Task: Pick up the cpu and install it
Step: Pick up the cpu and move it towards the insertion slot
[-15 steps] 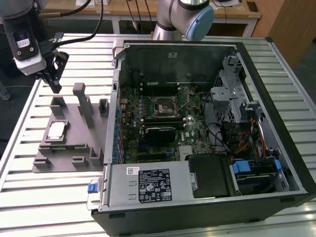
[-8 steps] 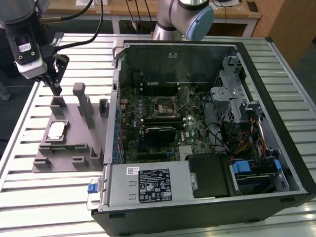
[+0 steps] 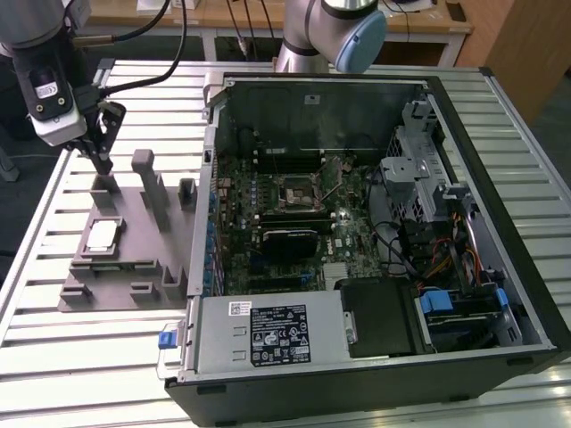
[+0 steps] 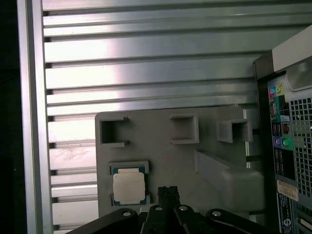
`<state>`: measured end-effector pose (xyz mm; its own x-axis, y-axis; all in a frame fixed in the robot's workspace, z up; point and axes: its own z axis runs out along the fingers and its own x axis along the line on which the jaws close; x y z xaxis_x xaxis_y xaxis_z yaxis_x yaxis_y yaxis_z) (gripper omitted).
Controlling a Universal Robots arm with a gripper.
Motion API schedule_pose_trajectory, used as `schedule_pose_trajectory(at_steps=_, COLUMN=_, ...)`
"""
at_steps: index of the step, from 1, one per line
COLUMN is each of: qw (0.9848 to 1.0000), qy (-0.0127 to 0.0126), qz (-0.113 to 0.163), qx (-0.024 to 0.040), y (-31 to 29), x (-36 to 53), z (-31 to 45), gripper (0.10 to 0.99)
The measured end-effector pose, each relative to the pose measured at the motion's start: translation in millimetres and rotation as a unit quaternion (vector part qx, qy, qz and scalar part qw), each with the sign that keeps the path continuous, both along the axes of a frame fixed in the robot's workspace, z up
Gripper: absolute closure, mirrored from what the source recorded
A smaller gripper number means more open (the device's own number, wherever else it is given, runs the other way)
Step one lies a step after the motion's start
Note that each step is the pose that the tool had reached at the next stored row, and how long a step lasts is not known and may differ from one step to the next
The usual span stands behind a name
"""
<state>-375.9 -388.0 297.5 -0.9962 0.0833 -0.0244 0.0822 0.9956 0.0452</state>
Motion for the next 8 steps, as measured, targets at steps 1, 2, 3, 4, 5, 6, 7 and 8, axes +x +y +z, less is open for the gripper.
schedule_pose_trajectory(at_steps=1, qw=1.0000, qy=0.0000, qz=0.000, qx=0.0000, y=0.1, x=-0.2, z=-0.8, gripper=0.980)
schedule_pose_trajectory(at_steps=2, qw=1.0000, qy=0.0000, qz=0.000, qx=0.0000, y=0.0, x=-0.6, z=-1.6, gripper=0.980)
schedule_pose_trajectory(at_steps=3, qw=1.0000, qy=0.0000, qz=0.000, qx=0.0000, y=0.0, x=-1.0, z=-2.3, gripper=0.980)
schedule_pose_trajectory(at_steps=4, qw=1.0000, qy=0.0000, qz=0.000, qx=0.0000, y=0.0, x=-1.3, z=-3.0, gripper=0.980)
schedule_pose_trajectory(at_steps=5, qw=1.0000, qy=0.0000, qz=0.000, qx=0.0000, y=0.1, x=-1.7, z=-3.8, gripper=0.980)
schedule_pose_trajectory(at_steps=6, qw=1.0000, qy=0.0000, qz=0.000, qx=0.0000, y=0.1, x=-2.1, z=-4.5, gripper=0.980)
schedule_pose_trajectory(at_steps=7, qw=1.0000, qy=0.0000, qz=0.000, qx=0.0000, y=0.0, x=-2.4, z=-5.2, gripper=0.980)
schedule_pose_trajectory(at_steps=8, qw=1.0000, qy=0.0000, qz=0.000, qx=0.0000, y=0.0, x=-2.8, z=-5.9, gripper=0.980)
